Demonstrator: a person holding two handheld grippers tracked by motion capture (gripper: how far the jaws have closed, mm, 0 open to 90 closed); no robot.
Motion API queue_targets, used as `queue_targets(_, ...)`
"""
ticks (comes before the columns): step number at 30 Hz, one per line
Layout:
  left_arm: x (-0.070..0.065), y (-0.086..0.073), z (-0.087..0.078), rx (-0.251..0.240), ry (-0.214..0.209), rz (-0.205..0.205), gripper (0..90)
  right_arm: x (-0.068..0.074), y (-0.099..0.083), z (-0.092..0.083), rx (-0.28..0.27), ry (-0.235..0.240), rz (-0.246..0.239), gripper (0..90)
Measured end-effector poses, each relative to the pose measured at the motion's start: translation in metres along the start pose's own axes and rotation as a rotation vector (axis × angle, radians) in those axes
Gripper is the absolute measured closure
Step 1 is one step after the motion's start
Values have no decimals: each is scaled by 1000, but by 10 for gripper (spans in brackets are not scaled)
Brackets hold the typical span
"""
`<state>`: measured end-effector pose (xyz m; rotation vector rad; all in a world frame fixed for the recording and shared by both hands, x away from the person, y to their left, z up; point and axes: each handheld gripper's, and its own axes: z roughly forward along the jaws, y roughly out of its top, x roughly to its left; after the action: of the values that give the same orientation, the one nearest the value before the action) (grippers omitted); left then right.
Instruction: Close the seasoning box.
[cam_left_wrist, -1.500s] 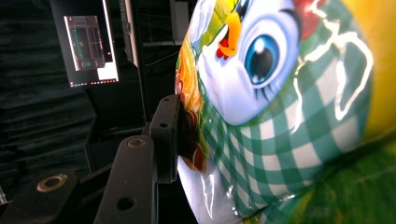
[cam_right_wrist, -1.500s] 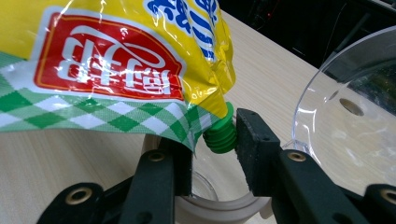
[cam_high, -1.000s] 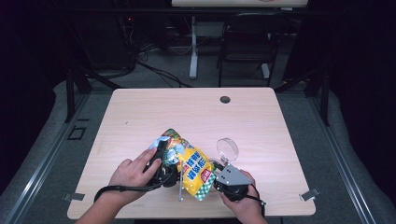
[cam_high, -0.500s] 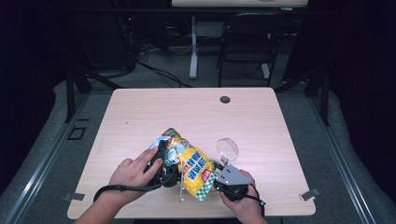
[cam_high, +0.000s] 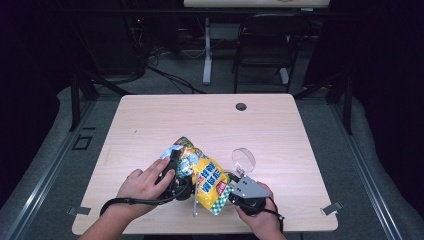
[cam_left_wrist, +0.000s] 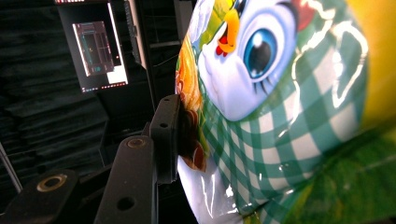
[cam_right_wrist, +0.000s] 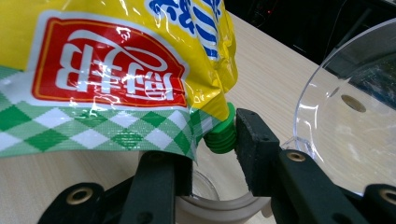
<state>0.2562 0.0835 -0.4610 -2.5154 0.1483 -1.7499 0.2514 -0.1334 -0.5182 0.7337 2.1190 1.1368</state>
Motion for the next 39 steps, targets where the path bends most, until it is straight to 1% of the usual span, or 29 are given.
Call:
queue_targets(6,1,0,0,3,-1,5,594,0,0,0,0,1,1,686)
queue_targets(7,2,1,0,4,-9,13,595,0,0,1,-1,-2,1,687)
queue_targets(9,2,1,0,4,-10,15,594,0,0,1,3,-1,1,687)
queue_targets(10,2,1,1,-5,4,15,595,0,0,1,2,0,3,687)
queue_targets(11,3,2,0,6,-9,22,594,0,0,1,1,-2,3,687)
queue_targets(20,4,4,-1,11,-6,29,594,0,0,1,3,-1,6,688)
queue_targets(21,5,4,-2,12,-3,39,594,0,-1,1,2,-1,6,688)
queue_targets(25,5,5,-2,10,0,44,594,0,-1,2,2,-1,4,689)
queue_targets(29,5,5,-3,9,0,40,594,-1,-1,1,2,-1,8,689)
queue_targets(34,6,6,-3,15,-2,47,595,-1,-1,2,3,-5,8,690)
queue_targets(39,6,7,-4,15,5,47,595,-1,-1,2,4,-7,8,690)
